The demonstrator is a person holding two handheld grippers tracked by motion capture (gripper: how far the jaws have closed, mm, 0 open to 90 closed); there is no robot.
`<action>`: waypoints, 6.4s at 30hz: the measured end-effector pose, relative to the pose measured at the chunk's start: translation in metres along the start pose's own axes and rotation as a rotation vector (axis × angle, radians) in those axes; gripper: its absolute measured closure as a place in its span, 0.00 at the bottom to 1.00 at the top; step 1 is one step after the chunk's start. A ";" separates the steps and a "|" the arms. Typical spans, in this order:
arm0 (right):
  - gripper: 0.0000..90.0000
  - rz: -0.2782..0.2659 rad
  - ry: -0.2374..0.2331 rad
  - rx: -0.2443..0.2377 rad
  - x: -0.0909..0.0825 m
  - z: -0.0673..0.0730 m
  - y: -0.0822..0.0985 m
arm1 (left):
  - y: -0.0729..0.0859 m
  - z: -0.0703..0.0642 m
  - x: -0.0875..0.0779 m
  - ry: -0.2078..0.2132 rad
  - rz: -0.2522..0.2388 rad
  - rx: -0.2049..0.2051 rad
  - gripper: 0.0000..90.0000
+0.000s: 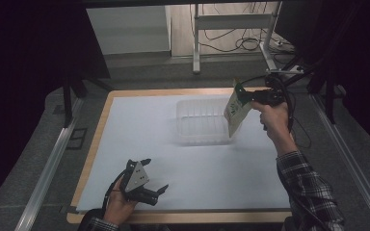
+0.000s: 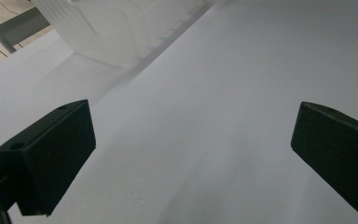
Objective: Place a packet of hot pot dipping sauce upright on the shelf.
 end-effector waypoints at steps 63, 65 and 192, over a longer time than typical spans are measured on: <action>0.38 0.045 0.088 -0.144 0.034 -0.026 0.016 | -0.005 0.000 -0.004 0.037 -0.058 -0.056 0.00; 0.36 0.054 0.089 -0.150 0.034 -0.026 0.018 | -0.005 0.000 -0.004 0.036 -0.058 -0.054 0.00; 0.00 0.241 0.039 -0.502 -0.029 0.021 0.149 | -0.002 -0.005 -0.003 0.062 -0.008 -0.069 0.00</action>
Point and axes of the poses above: each handheld gripper's, and its own axes: x roughly forward along the jaws, y roughly out of its underside, z roughly to its left, the point moved 7 cm from there along x, roughly forward along the jaws, and after that the axes turned 14 degrees about -y, right-handed, at the moved point
